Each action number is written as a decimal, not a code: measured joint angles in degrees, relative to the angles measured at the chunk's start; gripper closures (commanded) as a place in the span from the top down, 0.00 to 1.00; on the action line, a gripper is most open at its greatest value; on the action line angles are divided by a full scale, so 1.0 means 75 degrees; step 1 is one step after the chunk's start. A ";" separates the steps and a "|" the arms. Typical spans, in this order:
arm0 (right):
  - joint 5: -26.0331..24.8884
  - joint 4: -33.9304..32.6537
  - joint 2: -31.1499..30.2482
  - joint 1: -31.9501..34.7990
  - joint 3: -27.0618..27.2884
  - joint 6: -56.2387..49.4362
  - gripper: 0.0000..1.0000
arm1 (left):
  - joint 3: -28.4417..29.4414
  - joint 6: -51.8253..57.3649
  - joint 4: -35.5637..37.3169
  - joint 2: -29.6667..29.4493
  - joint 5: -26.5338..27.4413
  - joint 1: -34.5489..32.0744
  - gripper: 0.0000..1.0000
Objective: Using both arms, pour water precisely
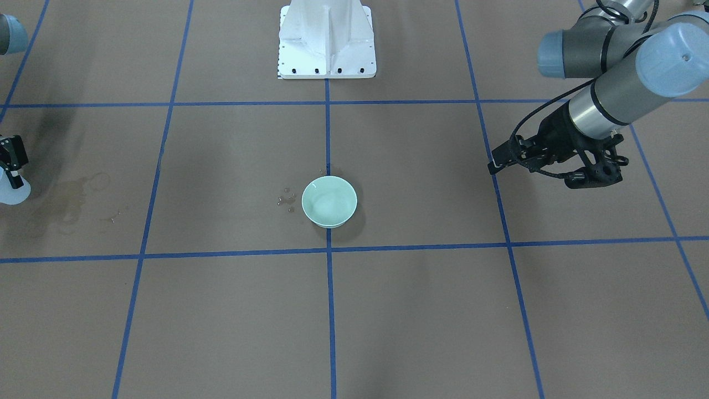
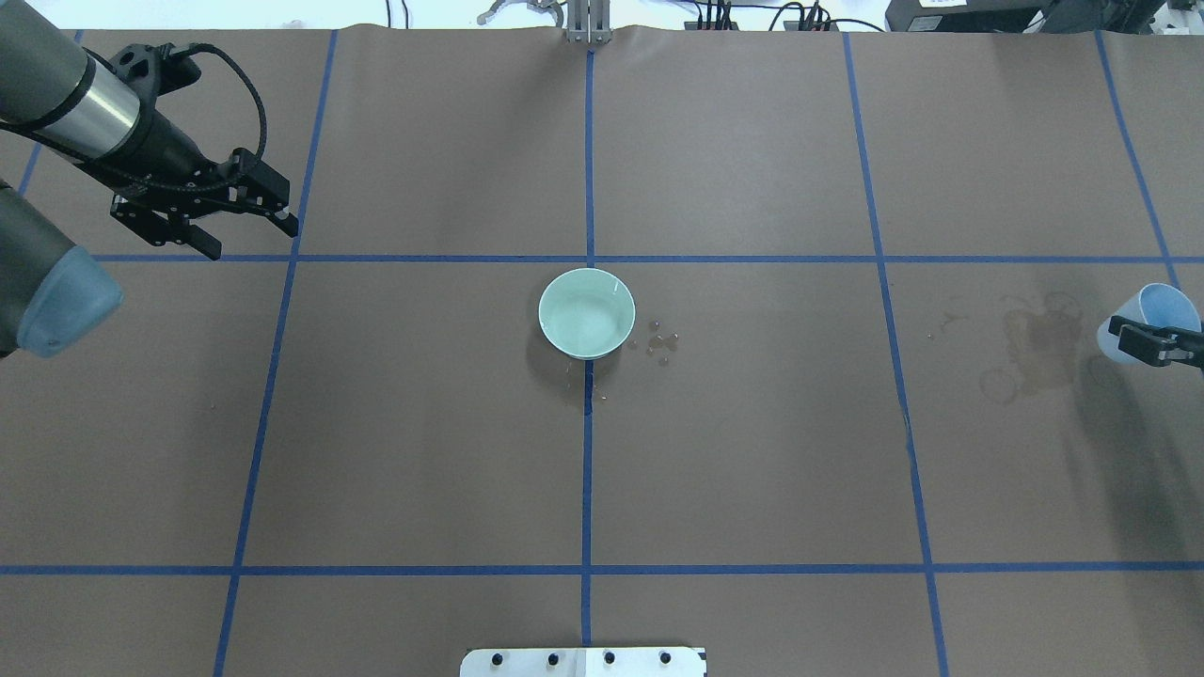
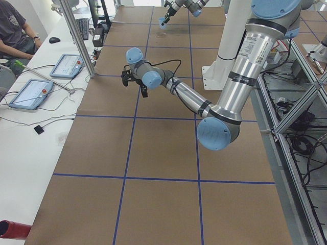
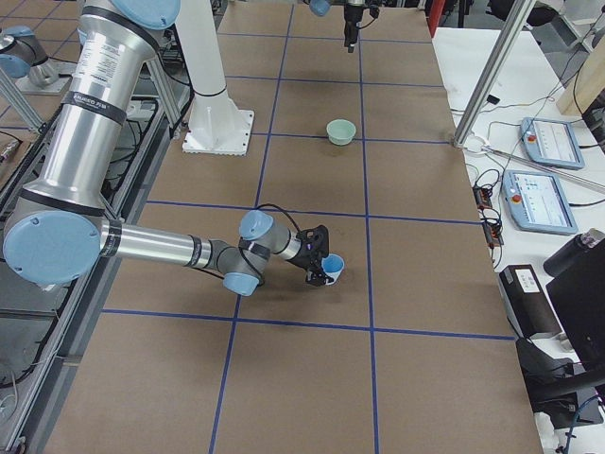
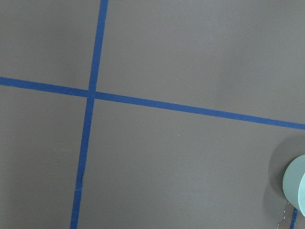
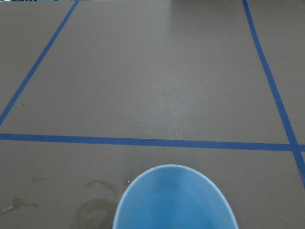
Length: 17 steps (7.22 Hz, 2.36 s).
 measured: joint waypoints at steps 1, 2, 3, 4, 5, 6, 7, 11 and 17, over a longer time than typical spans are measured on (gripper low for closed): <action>-0.0007 0.0064 -0.0020 -0.0112 -0.0031 0.0096 0.00 | -0.0010 -0.0001 0.0000 0.0002 0.0000 0.0000 0.99; -0.0025 0.0090 -0.0021 -0.0286 -0.0060 0.0140 0.00 | -0.0026 -0.0002 0.0000 0.0008 0.0000 0.0000 0.99; -0.0069 0.0098 -0.0018 -0.0422 -0.0072 0.0155 0.09 | -0.0047 -0.0002 0.0000 0.0021 0.0000 0.0000 0.99; -0.0166 0.0101 -0.0012 -0.0528 -0.0086 0.0160 0.12 | -0.0075 -0.0005 0.0003 0.0041 0.0000 0.0000 0.99; -0.0282 0.0102 -0.0002 -0.0611 -0.0113 0.0162 0.15 | -0.0109 -0.0007 0.0008 0.0057 0.0000 -0.0001 0.99; -0.0350 0.0103 0.0004 -0.0661 -0.0141 0.0163 0.21 | -0.0127 -0.0005 0.0010 0.0067 0.0000 -0.0006 0.99; -0.0379 0.0103 0.0018 -0.0725 -0.0161 0.0163 0.21 | -0.0134 -0.0003 0.0011 0.0075 0.0000 -0.0010 0.99; -0.0515 0.0103 0.0066 -0.0884 -0.0229 0.0163 1.00 | -0.0139 -0.0002 0.0015 0.0086 0.0011 -0.0002 0.99; -0.0245 0.0103 -0.0027 -0.0689 0.0117 0.0052 1.00 | -0.0139 -0.0013 0.0035 0.0063 0.0012 0.0000 0.99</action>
